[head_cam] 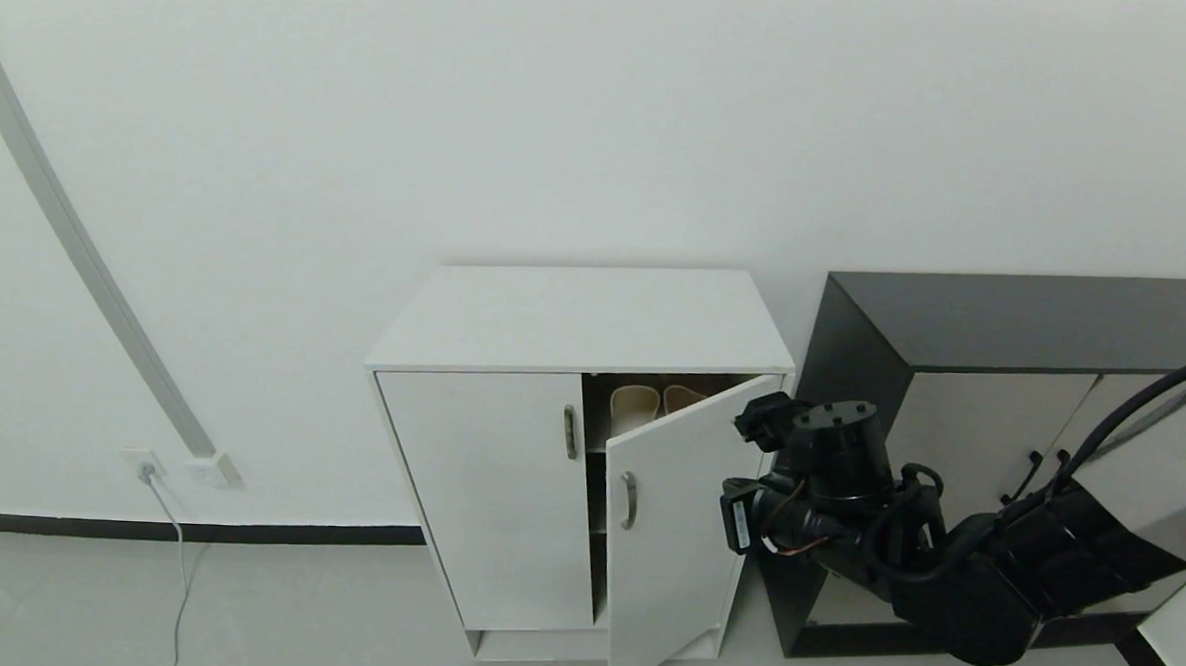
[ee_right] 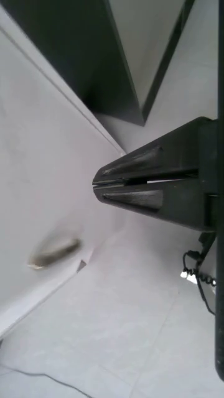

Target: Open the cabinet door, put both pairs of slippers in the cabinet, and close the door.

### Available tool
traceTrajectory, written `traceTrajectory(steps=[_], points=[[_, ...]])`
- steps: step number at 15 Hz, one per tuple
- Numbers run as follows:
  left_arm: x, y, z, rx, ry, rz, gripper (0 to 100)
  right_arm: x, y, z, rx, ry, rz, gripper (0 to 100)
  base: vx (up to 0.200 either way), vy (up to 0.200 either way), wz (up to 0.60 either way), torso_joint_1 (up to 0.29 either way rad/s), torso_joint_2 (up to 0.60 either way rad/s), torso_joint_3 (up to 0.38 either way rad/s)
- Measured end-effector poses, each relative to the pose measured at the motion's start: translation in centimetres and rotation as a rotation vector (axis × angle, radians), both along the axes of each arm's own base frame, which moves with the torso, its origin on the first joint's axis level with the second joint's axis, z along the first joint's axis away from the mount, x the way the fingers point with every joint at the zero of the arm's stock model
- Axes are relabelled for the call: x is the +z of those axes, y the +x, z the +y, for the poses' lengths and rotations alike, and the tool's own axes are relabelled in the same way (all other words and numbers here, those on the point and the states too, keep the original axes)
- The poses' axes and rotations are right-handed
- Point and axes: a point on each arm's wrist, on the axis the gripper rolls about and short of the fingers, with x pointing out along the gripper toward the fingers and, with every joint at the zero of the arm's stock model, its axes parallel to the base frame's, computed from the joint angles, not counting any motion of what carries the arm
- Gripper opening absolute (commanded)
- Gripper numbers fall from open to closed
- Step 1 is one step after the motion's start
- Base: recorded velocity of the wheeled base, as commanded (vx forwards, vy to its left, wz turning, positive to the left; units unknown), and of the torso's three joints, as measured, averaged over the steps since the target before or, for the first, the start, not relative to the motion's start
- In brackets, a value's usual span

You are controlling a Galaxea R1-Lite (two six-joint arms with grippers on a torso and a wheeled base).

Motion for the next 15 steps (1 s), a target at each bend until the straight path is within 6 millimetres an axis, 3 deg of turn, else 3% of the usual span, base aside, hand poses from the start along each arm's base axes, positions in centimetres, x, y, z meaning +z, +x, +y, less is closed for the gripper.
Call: traceTrajectory(steps=[1, 11, 15], points=[[0.0, 0.0, 0.0, 0.000, 0.000, 0.000, 0, -0.1, -0.2, 0.2, 0.011, -0.010, -0.002, 0, 0.000, 0.000, 0.60, -0.002, -0.01, 0.002], [0.0, 0.0, 0.0, 0.000, 0.000, 0.000, 0, -1.4, -1.4, -0.1, 0.143, 0.065, -0.023, 0, 0.000, 0.000, 0.00, 0.000, 0.00, 0.000], [0.0, 0.0, 0.0, -0.001, 0.000, 0.000, 0, -2.9, -1.9, -0.1, 0.166, 0.030, 0.003, 0, 0.200, 0.000, 0.00, 0.001, 0.00, 0.001]])
